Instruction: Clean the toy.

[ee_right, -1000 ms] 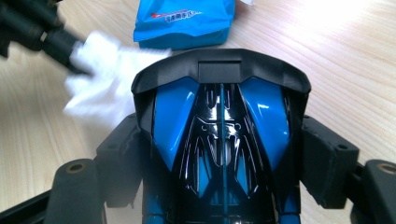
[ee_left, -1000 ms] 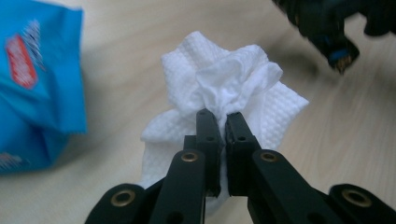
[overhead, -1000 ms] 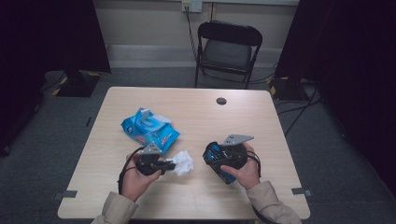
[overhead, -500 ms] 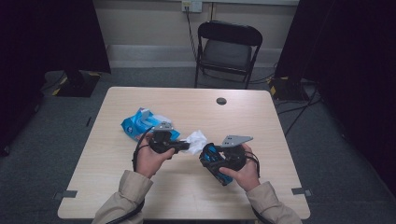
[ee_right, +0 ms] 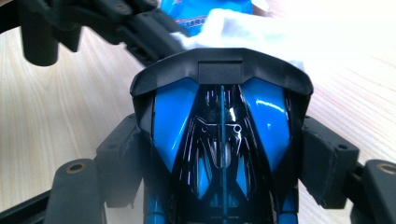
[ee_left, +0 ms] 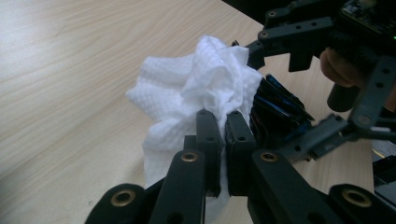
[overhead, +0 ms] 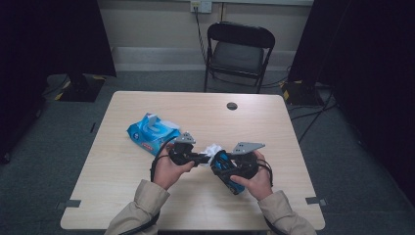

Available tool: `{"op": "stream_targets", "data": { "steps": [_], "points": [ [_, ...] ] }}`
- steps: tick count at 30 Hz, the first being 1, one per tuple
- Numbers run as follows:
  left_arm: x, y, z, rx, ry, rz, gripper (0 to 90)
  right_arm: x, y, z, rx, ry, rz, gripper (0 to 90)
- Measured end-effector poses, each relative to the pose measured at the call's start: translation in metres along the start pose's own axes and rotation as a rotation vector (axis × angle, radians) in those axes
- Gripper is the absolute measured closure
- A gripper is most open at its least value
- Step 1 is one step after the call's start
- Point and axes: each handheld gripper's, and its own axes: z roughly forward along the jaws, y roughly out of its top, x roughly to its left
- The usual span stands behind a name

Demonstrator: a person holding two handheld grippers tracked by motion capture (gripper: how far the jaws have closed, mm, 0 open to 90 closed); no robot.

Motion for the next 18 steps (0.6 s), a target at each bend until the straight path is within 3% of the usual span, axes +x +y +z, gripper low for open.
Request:
{"op": "stream_targets", "data": {
  "steps": [11,18],
  "points": [
    [-0.006,-0.003,-0.003,-0.004,-0.023,0.026,86.6,-0.007,-0.003,-0.003,0.002,-0.032,0.022,25.7],
    [-0.013,-0.008,-0.003,0.004,-0.062,0.034,86.6,-0.016,-0.005,-0.007,-0.006,-0.059,0.046,25.7]
  ]
}}
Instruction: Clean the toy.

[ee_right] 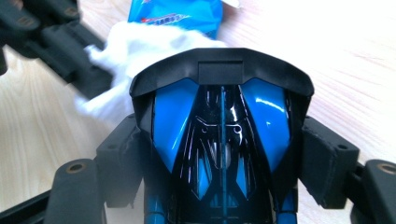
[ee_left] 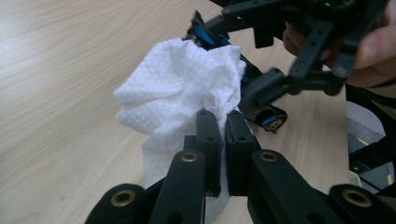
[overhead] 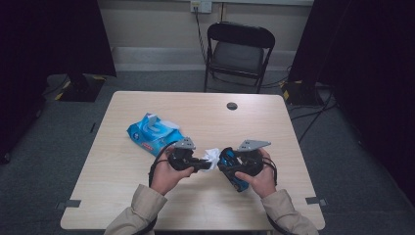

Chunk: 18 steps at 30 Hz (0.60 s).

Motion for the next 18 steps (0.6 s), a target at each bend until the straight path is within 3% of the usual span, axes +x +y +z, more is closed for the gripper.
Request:
{"op": "stream_targets", "data": {
  "steps": [10,14,18],
  "points": [
    [-0.009,-0.001,0.002,0.007,-0.051,0.024,86.7,-0.007,-0.001,-0.004,-0.013,-0.018,0.026,25.6],
    [-0.005,-0.003,-0.001,0.009,-0.022,0.017,86.6,-0.009,-0.001,-0.006,-0.018,-0.023,0.033,25.6],
    [0.005,-0.003,-0.011,-0.034,0.028,-0.02,86.5,-0.008,0.0,-0.007,-0.019,-0.017,0.027,25.6]
  ]
}}
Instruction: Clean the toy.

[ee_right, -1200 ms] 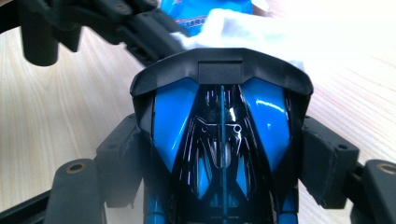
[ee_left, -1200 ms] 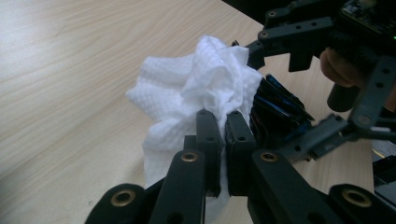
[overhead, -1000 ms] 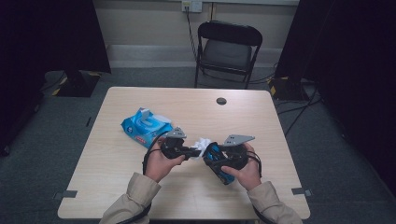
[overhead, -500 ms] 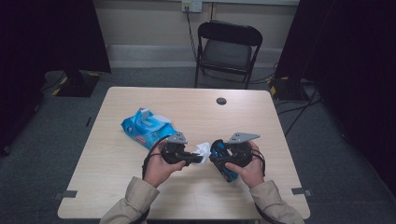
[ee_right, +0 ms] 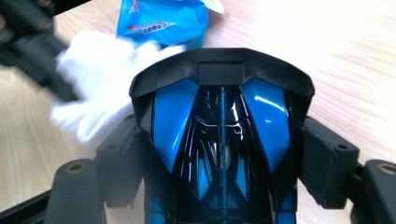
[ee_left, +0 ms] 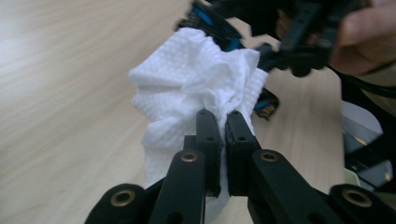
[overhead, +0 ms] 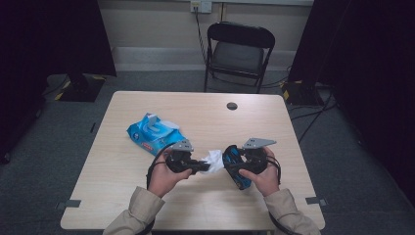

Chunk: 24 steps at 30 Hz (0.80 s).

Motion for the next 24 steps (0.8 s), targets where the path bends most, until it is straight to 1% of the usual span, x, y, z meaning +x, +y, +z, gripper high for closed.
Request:
{"op": "stream_targets", "data": {
  "steps": [1,2,3,4,6,8,9,12,13,17,18,21,24],
  "points": [
    [0.003,0.002,-0.003,-0.009,0.018,-0.005,86.5,0.001,0.001,0.0,-0.002,0.001,-0.004,25.6],
    [0.006,0.005,-0.006,-0.024,0.04,0.0,86.5,0.002,0.001,0.0,-0.001,0.007,-0.007,25.6],
    [0.007,0.007,-0.007,-0.03,0.05,-0.006,86.5,0.003,0.002,0.0,-0.003,0.012,-0.007,25.6],
    [0.01,0.01,-0.009,-0.037,0.054,-0.017,86.6,0.004,0.002,0.001,-0.002,0.013,-0.01,25.6],
    [0.013,0.017,-0.011,-0.052,0.066,-0.019,86.5,0.007,0.003,0.001,-0.001,0.02,-0.017,25.6],
    [0.014,0.023,-0.01,-0.066,0.067,-0.025,86.5,0.009,0.003,0.002,0.005,0.028,-0.029,25.6],
    [0.014,0.025,-0.009,-0.065,0.074,-0.022,86.5,0.011,0.004,0.003,0.003,0.032,-0.035,25.6],
    [0.011,0.031,-0.001,-0.067,0.053,-0.02,86.4,0.016,0.005,0.005,0.003,0.049,-0.046,25.6],
    [0.009,0.033,0.005,-0.054,0.038,-0.016,86.4,0.017,0.005,0.005,0.006,0.054,-0.051,25.6],
    [0.004,0.033,0.02,-0.025,0.015,-0.006,86.4,0.021,0.006,0.007,0.01,0.065,-0.068,25.6],
    [0.004,0.032,0.021,-0.024,0.015,-0.005,86.4,0.021,0.005,0.007,0.015,0.064,-0.068,25.6],
    [0.006,0.03,0.023,-0.026,0.002,-0.02,86.4,0.019,0.003,0.007,0.019,0.065,-0.064,25.6],
    [0.005,0.03,0.023,-0.02,0.002,-0.007,86.4,0.018,0.003,0.007,0.023,0.058,-0.062,25.6]
  ]
}}
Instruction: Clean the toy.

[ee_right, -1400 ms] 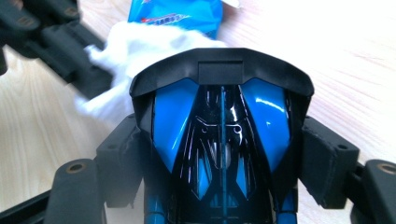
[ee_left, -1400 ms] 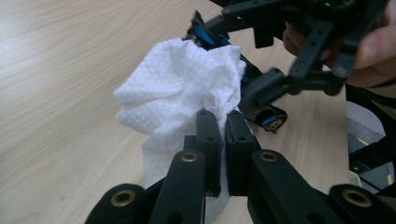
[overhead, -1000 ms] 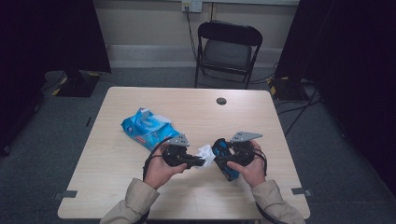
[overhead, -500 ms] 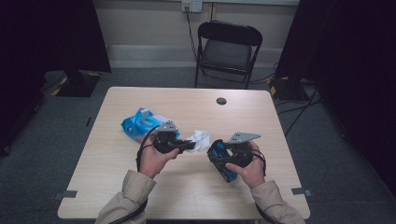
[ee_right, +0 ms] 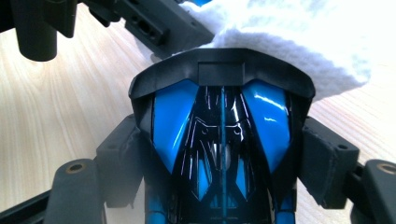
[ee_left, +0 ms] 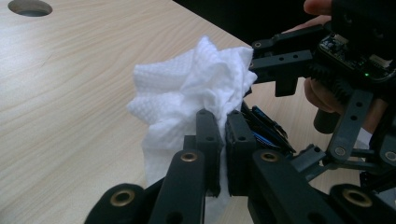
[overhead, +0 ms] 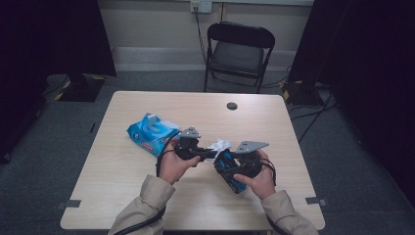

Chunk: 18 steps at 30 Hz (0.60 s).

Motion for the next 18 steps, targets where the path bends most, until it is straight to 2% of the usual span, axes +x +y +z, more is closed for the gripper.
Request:
{"op": "stream_targets", "data": {
  "steps": [6,11,18],
  "points": [
    [-0.002,-0.001,-0.006,0.03,-0.01,0.015,86.4,-0.005,-0.001,-0.002,-0.005,-0.012,0.018,25.6],
    [-0.005,-0.006,-0.006,0.025,-0.034,0.013,86.5,-0.009,-0.003,-0.003,-0.005,-0.026,0.033,25.6],
    [-0.009,-0.015,-0.007,0.045,-0.052,0.021,86.4,-0.013,-0.004,-0.005,-0.008,-0.043,0.043,25.6]
  ]
}}
